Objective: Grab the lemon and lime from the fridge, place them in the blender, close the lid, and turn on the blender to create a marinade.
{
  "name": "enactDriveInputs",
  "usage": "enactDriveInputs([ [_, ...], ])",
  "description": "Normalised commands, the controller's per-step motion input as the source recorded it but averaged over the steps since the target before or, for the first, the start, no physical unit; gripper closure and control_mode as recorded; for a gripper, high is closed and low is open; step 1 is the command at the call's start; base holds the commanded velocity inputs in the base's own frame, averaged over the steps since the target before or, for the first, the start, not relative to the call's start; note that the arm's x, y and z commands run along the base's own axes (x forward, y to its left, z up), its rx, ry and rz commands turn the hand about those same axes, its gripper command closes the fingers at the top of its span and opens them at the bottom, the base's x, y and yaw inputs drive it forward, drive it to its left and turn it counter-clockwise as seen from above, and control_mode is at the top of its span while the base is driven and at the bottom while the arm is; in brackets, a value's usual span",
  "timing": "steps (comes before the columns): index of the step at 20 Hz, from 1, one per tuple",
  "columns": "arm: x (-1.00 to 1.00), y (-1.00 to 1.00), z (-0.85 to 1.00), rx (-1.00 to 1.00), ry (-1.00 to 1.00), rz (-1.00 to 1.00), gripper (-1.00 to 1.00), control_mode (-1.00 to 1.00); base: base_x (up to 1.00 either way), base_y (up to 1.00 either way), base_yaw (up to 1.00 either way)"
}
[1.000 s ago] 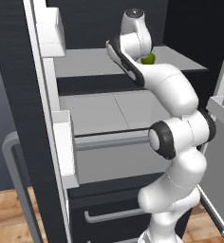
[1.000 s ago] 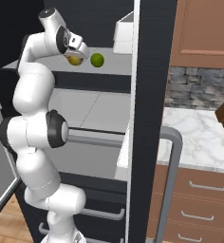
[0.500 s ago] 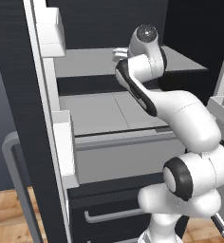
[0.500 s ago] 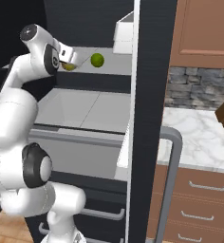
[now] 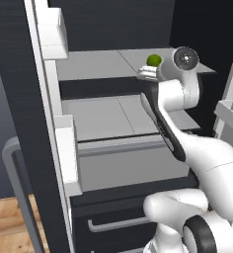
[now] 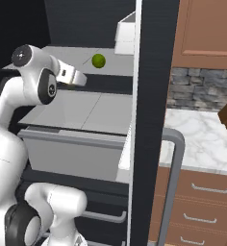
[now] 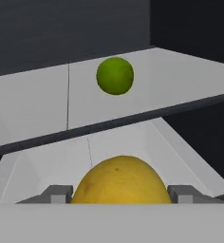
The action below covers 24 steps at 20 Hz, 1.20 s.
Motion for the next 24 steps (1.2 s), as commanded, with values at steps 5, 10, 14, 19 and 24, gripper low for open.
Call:
enactDriveInputs([
  [5,-0.8,-0.03,-0.21,-0.02,0.1,0.01,1.0,-1.0,0.0,0.0,0.0],
  [10,-0.54,0.0,-0.31,0.0,0.21,0.03,1.0,-1.0,0.0,0.0,0.0],
  [14,-0.3,0.0,-0.31,0.0,0.17,0.06,1.0,-1.0,0.0,0.0,0.0],
  [19,0.0,-0.01,-0.07,0.0,0.05,0.04,1.0,-1.0,0.0,0.0,0.0],
  [24,-0.14,-0.01,-0.04,0.0,0.0,0.0,1.0,-1.0,0.0,0.0,0.0],
])
